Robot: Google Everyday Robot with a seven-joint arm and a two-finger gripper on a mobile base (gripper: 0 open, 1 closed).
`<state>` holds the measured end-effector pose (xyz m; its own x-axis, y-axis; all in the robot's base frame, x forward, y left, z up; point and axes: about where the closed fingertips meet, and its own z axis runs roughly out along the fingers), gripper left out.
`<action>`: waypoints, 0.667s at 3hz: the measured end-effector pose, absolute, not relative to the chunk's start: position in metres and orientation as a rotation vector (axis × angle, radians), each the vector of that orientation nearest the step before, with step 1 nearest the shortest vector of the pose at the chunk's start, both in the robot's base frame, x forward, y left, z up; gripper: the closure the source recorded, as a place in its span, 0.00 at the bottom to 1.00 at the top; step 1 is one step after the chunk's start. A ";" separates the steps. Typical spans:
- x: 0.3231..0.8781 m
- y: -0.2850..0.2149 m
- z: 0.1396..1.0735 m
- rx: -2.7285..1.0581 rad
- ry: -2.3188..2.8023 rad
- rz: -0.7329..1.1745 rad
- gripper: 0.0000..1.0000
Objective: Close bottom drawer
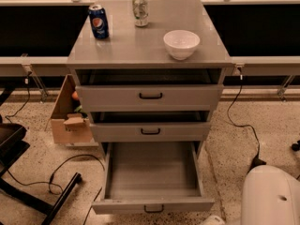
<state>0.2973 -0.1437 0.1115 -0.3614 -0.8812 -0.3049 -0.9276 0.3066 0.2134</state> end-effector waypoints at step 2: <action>0.316 -0.135 0.103 -1.648 2.361 0.518 1.00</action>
Offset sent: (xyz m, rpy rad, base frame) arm 0.0742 0.0216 -0.0304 0.1652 -0.2563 -0.0477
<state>0.3164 -0.1352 0.1026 -0.3493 -0.8607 -0.3705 -0.9367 0.3105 0.1618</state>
